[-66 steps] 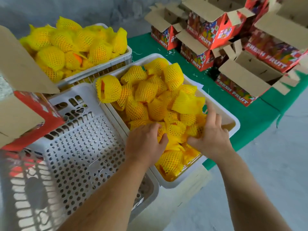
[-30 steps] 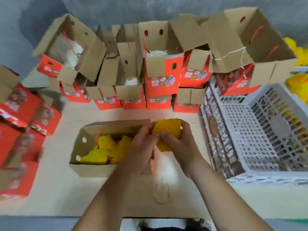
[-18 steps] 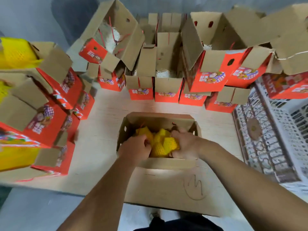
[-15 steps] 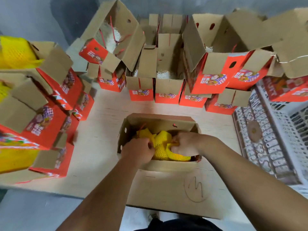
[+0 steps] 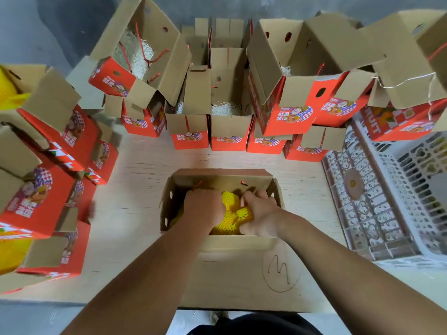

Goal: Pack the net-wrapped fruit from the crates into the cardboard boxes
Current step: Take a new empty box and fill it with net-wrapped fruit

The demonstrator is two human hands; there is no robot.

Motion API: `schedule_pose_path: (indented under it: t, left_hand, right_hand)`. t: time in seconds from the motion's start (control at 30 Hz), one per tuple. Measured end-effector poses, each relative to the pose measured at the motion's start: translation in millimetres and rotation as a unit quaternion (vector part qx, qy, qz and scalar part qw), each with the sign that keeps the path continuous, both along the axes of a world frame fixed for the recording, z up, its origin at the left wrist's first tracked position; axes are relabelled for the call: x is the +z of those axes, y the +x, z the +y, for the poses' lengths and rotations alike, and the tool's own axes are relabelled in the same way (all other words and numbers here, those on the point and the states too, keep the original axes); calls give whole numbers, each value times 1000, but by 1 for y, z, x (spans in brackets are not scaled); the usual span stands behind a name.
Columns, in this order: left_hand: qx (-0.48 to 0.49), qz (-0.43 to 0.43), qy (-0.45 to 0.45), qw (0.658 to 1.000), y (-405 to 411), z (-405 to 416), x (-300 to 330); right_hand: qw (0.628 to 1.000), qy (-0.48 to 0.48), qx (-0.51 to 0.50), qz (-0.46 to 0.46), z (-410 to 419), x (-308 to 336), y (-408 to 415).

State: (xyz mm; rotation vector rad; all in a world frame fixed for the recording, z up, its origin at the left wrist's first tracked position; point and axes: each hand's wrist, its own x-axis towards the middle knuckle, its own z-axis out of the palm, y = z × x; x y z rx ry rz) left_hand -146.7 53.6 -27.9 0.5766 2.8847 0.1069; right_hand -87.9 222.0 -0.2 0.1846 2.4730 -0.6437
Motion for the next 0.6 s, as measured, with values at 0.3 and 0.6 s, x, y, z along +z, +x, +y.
schedule_pose_path:
  t: [0.3,0.6]
  left_hand:
    - [-72,-180,50,980,-2,-1,-26]
    - [-87,-104,28,990,-6,-14,-37]
  right_hand:
    - [953,-146,-103,247,8,-6,6]
    - [988,110,84,-72,-7,18,-8]
